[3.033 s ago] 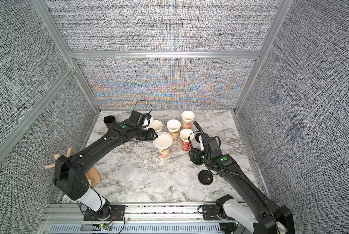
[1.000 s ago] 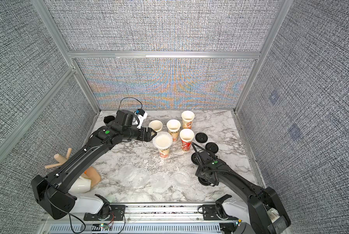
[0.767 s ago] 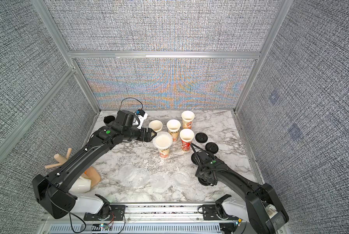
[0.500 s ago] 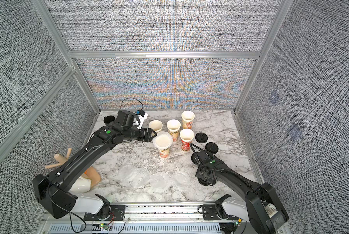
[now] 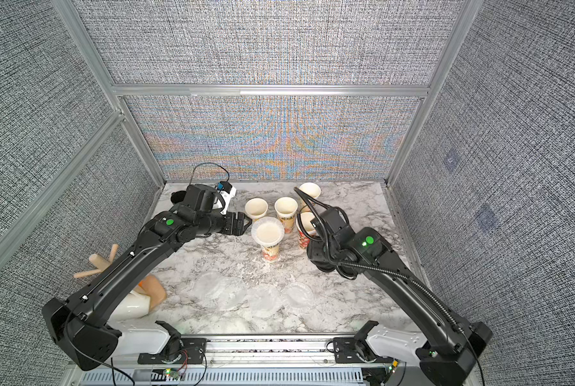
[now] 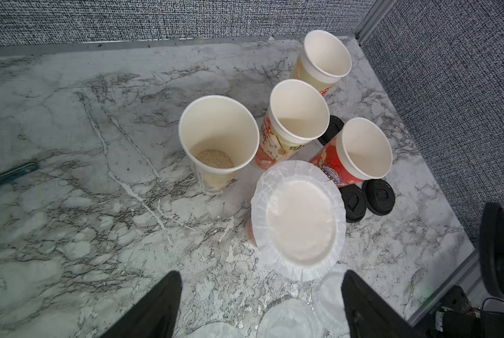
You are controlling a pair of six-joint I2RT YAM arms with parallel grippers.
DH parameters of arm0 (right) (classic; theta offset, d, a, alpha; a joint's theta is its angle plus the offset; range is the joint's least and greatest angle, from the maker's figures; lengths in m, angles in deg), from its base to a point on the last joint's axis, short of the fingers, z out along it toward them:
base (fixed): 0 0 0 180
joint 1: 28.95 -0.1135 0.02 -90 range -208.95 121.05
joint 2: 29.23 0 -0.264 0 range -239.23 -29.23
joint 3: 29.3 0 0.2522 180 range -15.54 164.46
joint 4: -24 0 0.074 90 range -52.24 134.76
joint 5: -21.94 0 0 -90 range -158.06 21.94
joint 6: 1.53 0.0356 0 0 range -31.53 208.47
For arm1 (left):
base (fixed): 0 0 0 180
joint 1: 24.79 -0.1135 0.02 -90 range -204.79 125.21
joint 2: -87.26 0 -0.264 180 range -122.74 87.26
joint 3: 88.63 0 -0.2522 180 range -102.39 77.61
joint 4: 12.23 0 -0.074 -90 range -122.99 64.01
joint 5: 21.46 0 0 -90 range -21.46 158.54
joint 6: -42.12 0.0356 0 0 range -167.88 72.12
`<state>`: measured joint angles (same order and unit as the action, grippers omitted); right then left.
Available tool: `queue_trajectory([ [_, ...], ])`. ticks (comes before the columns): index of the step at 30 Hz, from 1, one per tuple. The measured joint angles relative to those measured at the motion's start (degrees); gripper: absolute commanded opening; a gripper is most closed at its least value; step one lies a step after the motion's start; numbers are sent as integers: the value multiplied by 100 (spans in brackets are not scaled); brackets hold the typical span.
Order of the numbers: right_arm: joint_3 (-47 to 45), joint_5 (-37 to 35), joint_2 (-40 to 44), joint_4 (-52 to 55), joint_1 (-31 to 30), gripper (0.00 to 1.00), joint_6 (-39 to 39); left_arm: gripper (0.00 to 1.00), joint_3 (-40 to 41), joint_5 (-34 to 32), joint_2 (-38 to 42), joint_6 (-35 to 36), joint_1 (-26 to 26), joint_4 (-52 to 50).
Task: Put the leak-proof paper on the milk tea cups
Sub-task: Pick up the cup lid from the center of the board, then place the cup lid on the cup.
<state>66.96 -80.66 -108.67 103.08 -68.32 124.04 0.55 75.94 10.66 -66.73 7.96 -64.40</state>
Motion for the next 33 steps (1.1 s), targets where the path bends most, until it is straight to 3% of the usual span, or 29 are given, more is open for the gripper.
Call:
queue_trajectory([
  [6,1954,35,-1539,387,-157,67,-920,86,4,-654,76,-271,-70,-238],
  [12,3344,136,-2767,656,-350,67,-1545,86,72,-1246,247,-487,-190,-538],
  [24,4133,616,-4035,765,-603,67,-1998,86,234,-1475,354,-540,-365,-684],
  [33,4234,671,-4487,772,-629,67,-2044,86,317,-1471,426,-535,-444,-684],
])
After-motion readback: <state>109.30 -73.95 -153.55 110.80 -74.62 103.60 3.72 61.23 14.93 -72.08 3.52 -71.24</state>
